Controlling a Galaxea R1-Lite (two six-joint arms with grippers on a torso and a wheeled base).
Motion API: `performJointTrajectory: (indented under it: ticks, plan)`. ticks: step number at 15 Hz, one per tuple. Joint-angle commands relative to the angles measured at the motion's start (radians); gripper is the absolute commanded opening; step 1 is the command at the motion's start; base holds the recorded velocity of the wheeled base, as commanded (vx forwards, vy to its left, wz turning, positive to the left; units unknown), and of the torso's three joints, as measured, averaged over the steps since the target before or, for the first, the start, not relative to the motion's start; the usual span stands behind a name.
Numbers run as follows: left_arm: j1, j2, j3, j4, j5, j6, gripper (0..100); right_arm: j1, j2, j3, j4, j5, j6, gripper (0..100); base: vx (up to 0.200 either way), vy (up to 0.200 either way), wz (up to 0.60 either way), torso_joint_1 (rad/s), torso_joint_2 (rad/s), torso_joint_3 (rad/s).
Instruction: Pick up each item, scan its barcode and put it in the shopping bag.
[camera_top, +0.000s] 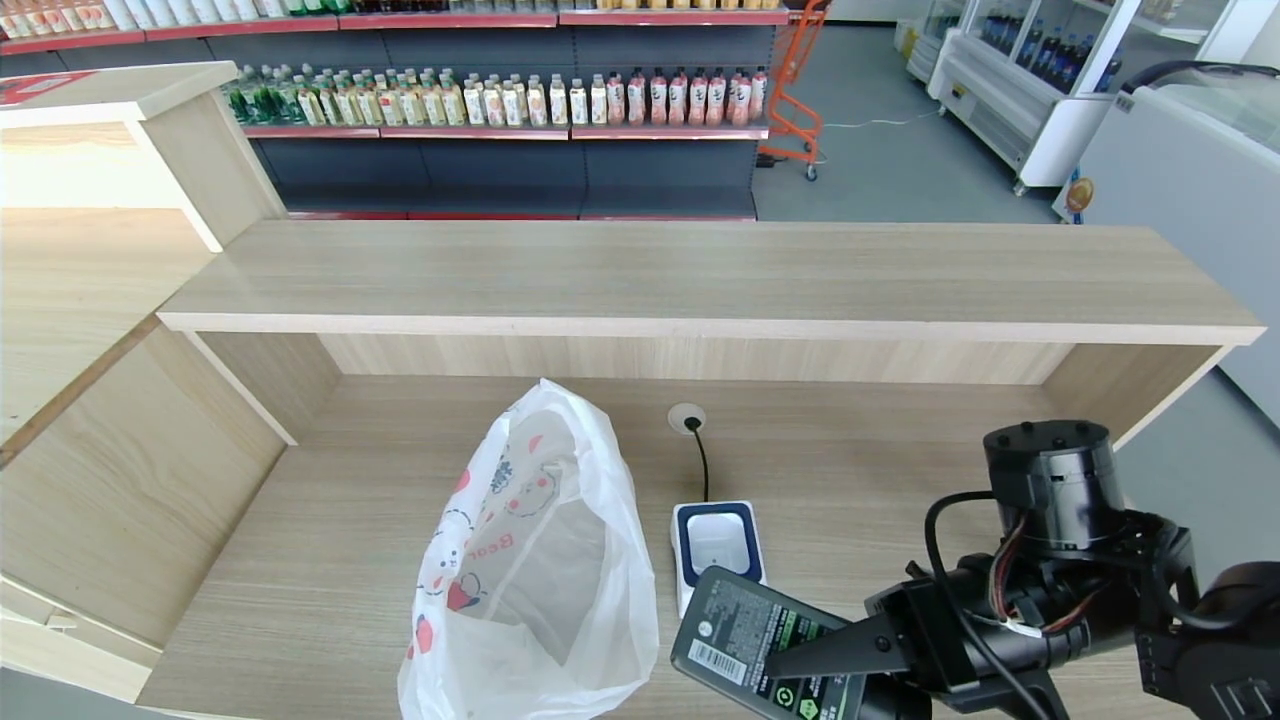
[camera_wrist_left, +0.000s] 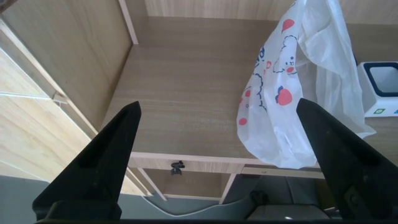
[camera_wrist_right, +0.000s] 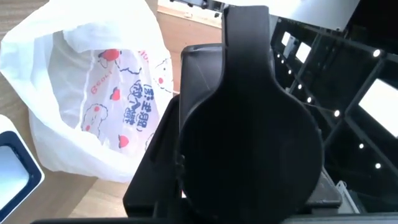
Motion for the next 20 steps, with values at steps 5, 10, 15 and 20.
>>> performJointTrajectory:
  ticks: [5, 10, 15, 20]
  plan:
    - [0.0, 0.0, 0.0, 0.0, 0.001, -0.001, 100, 0.001, -0.015, -0.011, 0.006, -0.002, 0.091, 0, 0.0, 0.0, 0.0, 0.0, 0.0, 0.0]
    - [0.0, 0.0, 0.0, 0.0, 0.001, -0.001, 100, -0.459, -0.358, -0.048, -0.02, -0.054, 1.085, 0, 0.0, 0.0, 0.0, 0.0, 0.0, 0.0]
    - [0.0, 0.0, 0.0, 0.0, 0.001, -0.001, 100, -0.555, -0.358, 0.02, 0.129, -0.293, 1.996, 0, 0.0, 0.0, 0.0, 0.0, 0.0, 0.0]
    - [0.0, 0.0, 0.0, 0.0, 0.001, -0.001, 100, -0.298, -0.184, -0.061, 0.15, -0.467, 2.775, 0, 0.0, 0.0, 0.0, 0.0, 0.0, 0.0]
